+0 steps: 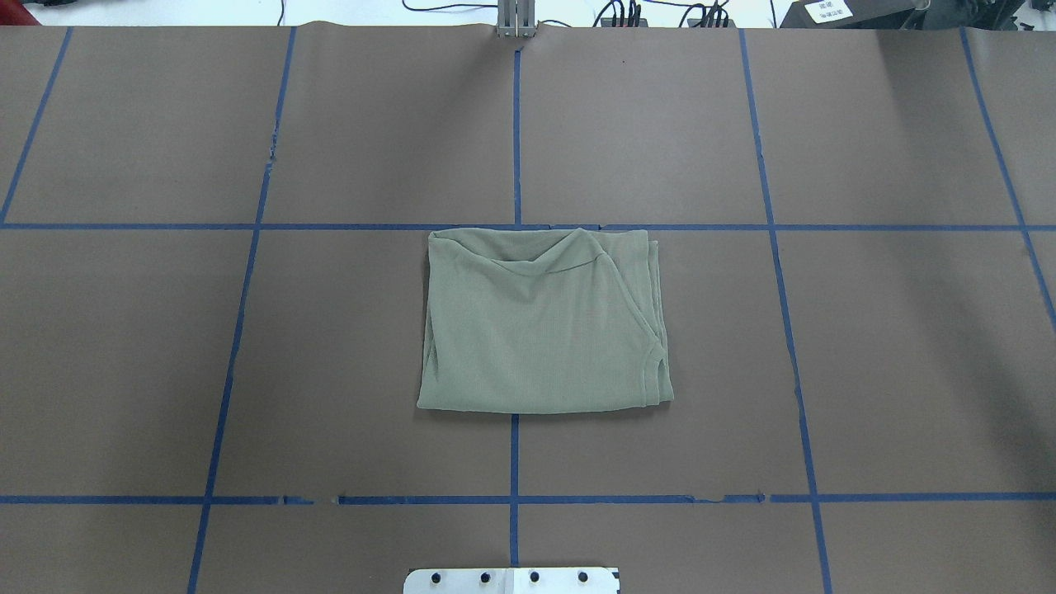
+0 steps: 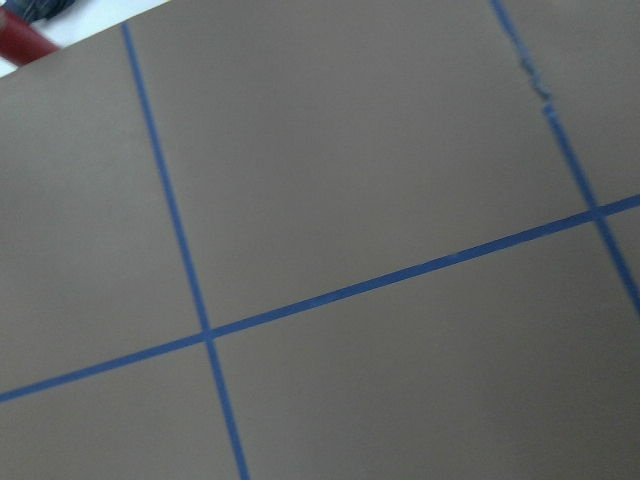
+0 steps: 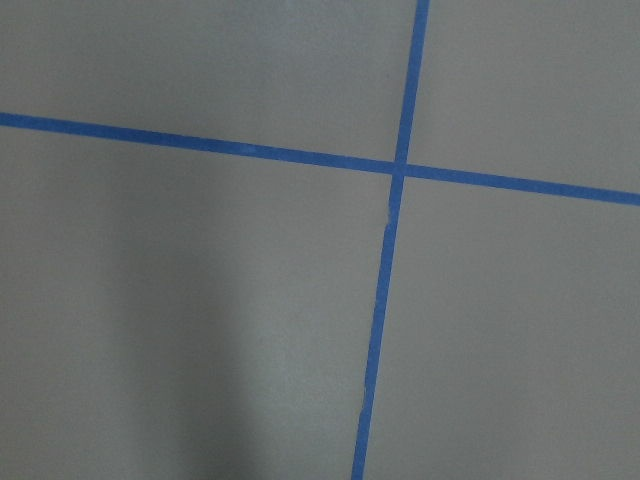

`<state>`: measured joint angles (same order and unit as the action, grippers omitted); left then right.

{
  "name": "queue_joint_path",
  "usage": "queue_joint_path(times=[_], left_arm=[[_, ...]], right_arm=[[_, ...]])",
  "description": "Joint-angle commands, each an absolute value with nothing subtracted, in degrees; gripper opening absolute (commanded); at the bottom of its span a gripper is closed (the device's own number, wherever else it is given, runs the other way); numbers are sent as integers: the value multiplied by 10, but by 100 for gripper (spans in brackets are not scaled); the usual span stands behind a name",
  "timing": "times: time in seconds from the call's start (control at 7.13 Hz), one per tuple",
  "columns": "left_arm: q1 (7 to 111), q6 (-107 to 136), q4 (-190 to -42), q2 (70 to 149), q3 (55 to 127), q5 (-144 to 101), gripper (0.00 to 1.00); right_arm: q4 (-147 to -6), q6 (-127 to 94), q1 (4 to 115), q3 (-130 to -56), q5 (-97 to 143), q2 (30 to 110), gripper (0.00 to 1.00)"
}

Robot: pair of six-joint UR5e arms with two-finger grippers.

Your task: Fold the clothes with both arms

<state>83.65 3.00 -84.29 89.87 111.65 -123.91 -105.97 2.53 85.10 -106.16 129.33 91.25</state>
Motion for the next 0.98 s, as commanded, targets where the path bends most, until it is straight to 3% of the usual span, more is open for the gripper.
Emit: queue_joint_path(times=[0.0, 0.14, 0.84], left_arm=[[885, -32, -874, 825, 1050, -1349, 100], [885, -31, -876, 798, 1047, -1361, 100], [881, -25, -874, 810, 1066, -1309, 100]], right_arm=[[-1054, 22, 853, -1063, 1300, 930, 100], [-1055, 22, 853, -1059, 1310, 933, 100], [-1053, 26, 851, -1066, 1310, 945, 100]])
